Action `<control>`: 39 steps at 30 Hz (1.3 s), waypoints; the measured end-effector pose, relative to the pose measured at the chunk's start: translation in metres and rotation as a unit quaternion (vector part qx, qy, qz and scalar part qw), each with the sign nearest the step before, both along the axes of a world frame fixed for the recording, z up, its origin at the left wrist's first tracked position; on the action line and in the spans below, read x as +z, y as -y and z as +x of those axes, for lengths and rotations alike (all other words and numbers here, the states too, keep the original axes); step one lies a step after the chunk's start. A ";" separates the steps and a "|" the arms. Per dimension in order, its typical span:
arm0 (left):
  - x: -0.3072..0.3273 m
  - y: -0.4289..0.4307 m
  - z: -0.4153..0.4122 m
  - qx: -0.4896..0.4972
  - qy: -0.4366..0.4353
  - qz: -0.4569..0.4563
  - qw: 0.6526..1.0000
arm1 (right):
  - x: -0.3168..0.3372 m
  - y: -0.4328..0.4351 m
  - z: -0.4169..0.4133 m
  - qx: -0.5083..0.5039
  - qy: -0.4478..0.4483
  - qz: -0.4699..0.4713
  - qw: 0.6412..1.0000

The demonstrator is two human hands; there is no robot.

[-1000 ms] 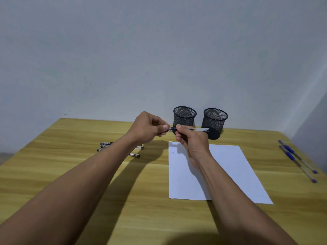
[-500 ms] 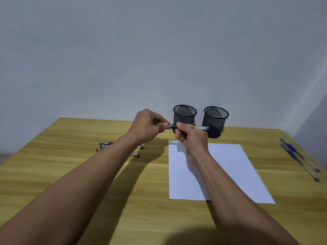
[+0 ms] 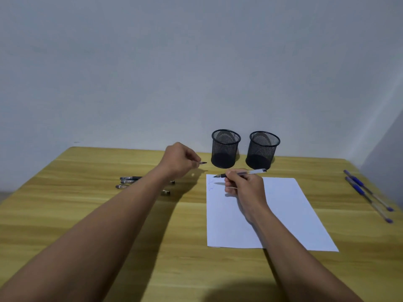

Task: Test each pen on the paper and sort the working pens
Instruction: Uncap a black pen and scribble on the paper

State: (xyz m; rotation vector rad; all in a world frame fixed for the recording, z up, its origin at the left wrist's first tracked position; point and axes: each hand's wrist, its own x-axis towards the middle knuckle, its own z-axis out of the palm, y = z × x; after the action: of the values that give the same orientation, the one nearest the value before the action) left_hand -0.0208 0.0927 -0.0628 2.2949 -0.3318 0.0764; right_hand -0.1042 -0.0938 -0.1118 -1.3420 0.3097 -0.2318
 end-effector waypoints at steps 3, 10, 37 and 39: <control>-0.012 0.018 0.006 0.009 0.011 0.063 0.998 | 0.000 -0.001 -0.001 0.009 0.002 -0.023 1.000; -0.026 0.047 0.010 -0.009 0.008 0.101 0.995 | -0.005 0.004 -0.001 0.005 -0.011 -0.054 0.998; -0.027 0.014 -0.052 -0.123 -0.053 0.310 0.941 | -0.008 -0.003 -0.029 0.033 -0.007 -0.288 0.957; -0.027 0.015 -0.051 -0.124 -0.053 0.307 0.942 | -0.009 -0.003 -0.028 0.025 -0.009 -0.292 0.956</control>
State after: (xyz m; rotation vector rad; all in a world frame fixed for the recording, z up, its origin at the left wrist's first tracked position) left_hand -0.0721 0.0781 -0.0897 2.8313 -0.6584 -0.3227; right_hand -0.1322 -0.0909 -0.1205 -1.9359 0.2288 -0.2807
